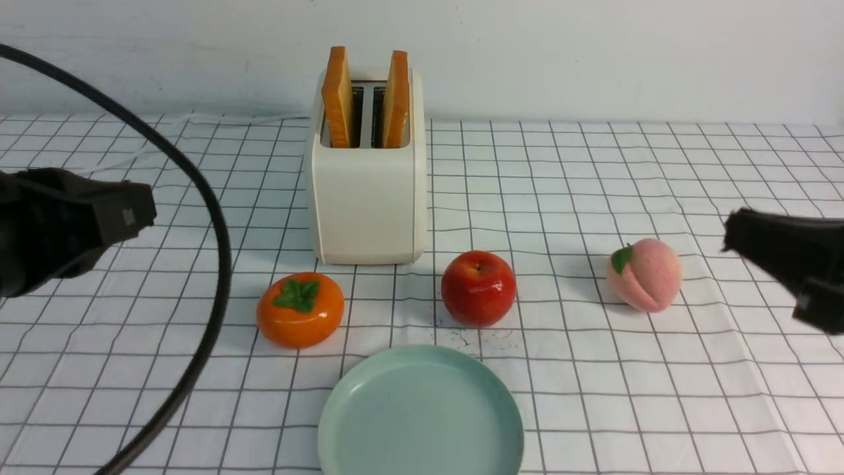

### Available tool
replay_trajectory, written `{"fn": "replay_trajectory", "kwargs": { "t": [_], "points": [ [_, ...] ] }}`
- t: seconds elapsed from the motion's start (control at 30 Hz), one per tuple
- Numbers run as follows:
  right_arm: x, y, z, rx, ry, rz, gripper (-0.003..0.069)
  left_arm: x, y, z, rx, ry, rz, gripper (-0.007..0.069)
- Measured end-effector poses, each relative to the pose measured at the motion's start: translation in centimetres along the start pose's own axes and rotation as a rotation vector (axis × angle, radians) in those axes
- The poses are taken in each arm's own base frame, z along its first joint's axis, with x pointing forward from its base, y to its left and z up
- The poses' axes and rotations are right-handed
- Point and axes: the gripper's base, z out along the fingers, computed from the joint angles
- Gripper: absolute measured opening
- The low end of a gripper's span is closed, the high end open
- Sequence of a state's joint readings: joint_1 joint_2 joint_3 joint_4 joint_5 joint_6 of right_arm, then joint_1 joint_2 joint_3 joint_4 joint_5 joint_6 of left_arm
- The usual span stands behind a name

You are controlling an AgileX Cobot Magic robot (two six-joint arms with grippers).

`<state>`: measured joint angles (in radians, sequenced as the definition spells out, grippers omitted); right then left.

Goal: Take toasted bread from bread machine on white checkered table place on plate.
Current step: 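Reach for a toast slice standing in the toaster with the left gripper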

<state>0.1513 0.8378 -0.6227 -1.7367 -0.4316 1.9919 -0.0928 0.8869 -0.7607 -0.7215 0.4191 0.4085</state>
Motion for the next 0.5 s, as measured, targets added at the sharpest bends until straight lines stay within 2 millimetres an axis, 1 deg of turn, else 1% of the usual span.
{"fn": "replay_trajectory", "kwargs": {
  "t": [0.07, 0.17, 0.27, 0.3, 0.37, 0.4, 0.47, 0.5],
  "points": [
    [-0.2, -0.4, 0.0, 0.043, -0.019, -0.013, -0.0001, 0.0, 0.0, 0.5, 0.015, 0.008, 0.017, -0.0013],
    [-0.1, -0.1, -0.1, 0.009, -0.006, -0.018, -0.0001, -0.6, -1.3, 1.3, 0.076, -0.008, 0.066, -0.0013],
    [-0.1, 0.6, -0.6, -0.039, -0.008, -0.028, -0.0001, -1.8, -3.3, 2.3, 0.147, -0.047, 0.109, -0.0013],
    [-0.1, 0.7, -0.7, -0.045, -0.011, -0.031, -0.0001, -1.7, -3.4, 2.4, 0.148, -0.047, 0.109, -0.0013],
    [-0.4, 1.4, -1.6, -0.073, -0.038, -0.049, -0.0001, -2.6, -4.3, 3.6, 0.156, -0.086, 0.121, -0.0013],
    [-0.6, 1.9, -2.4, -0.085, -0.064, -0.064, -0.0001, -3.0, -4.5, 4.4, 0.143, -0.105, 0.123, -0.0013],
    [-0.8, 2.2, -2.9, -0.093, -0.084, -0.075, -0.0001, -3.3, -4.6, 5.5, 0.127, -0.111, 0.122, -0.0013],
    [-1.0, 2.8, -3.9, -0.109, -0.116, -0.094, -0.0001, -3.7, -4.4, 7.6, 0.098, -0.108, 0.121, -0.0012]
  ]
}}
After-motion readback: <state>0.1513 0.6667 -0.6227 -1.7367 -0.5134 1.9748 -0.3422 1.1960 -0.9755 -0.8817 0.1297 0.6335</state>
